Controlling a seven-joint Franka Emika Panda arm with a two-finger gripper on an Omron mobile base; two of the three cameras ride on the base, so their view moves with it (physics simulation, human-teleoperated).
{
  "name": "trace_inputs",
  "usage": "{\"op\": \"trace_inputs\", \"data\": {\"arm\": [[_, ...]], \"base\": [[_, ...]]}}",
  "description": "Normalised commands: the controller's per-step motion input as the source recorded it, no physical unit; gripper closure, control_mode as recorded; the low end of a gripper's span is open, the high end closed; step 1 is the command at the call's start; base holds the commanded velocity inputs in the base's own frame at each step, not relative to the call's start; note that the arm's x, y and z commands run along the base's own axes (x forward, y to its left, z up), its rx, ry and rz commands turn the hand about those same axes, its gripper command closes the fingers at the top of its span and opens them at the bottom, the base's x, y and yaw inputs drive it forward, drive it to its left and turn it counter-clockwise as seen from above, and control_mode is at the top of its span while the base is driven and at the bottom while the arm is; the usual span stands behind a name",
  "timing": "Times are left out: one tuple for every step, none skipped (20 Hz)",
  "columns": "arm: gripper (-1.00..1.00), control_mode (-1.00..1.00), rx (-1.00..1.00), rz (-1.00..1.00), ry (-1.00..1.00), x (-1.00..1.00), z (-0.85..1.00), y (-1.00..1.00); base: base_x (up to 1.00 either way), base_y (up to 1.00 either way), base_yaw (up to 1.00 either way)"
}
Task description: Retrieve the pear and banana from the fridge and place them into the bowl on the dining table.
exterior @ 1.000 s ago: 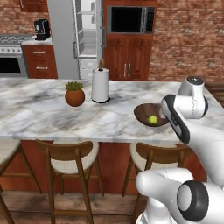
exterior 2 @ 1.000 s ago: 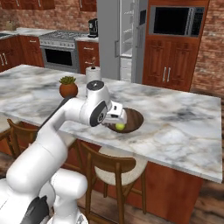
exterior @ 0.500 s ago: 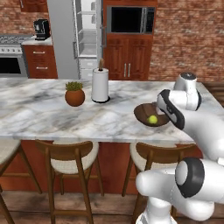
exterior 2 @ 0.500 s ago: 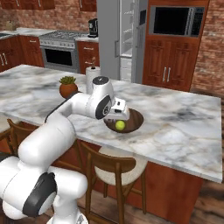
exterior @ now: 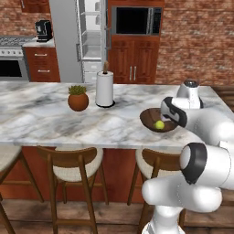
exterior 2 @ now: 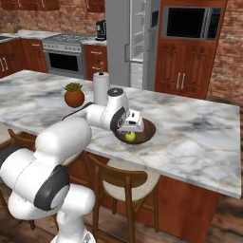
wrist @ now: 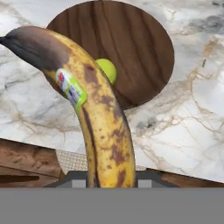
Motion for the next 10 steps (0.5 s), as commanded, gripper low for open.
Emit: {"op": "trace_inputs", "data": {"arm": [[1.0,-1.0,0.0,0.0,0.0,0.34,-0.36,-0.07],[1.0,-1.0,0.0,0.0,0.0,0.34,-0.35,-0.05],[1.0,-1.0,0.0,0.0,0.0,0.33,-0.32,-0.06],[1.0,-1.0,0.0,0.0,0.0,0.32,-0.31,-0.06],[1.0,-1.0,0.0,0.0,0.0,0.32,-0.3,-0.06],[1.0,-1.0,0.0,0.0,0.0,0.31,-0.27,-0.07],[1.0,-1.0,0.0,0.0,0.0,0.31,-0.26,-0.07],[1.0,-1.0,0.0,0.0,0.0,0.31,-0.24,-0.07],[1.0,-1.0,0.0,0.0,0.0,0.29,-0.23,-0.09],[1.0,-1.0,0.0,0.0,0.0,0.29,-0.21,-0.1]], "base": [[0.0,0.0,0.0],[0.0,0.0,0.0],[0.0,0.0,0.0],[0.0,0.0,0.0],[0.0,0.0,0.0],[0.0,0.0,0.0],[0.0,0.0,0.0],[0.0,0.0,0.0],[0.0,0.0,0.0],[0.0,0.0,0.0]]}}
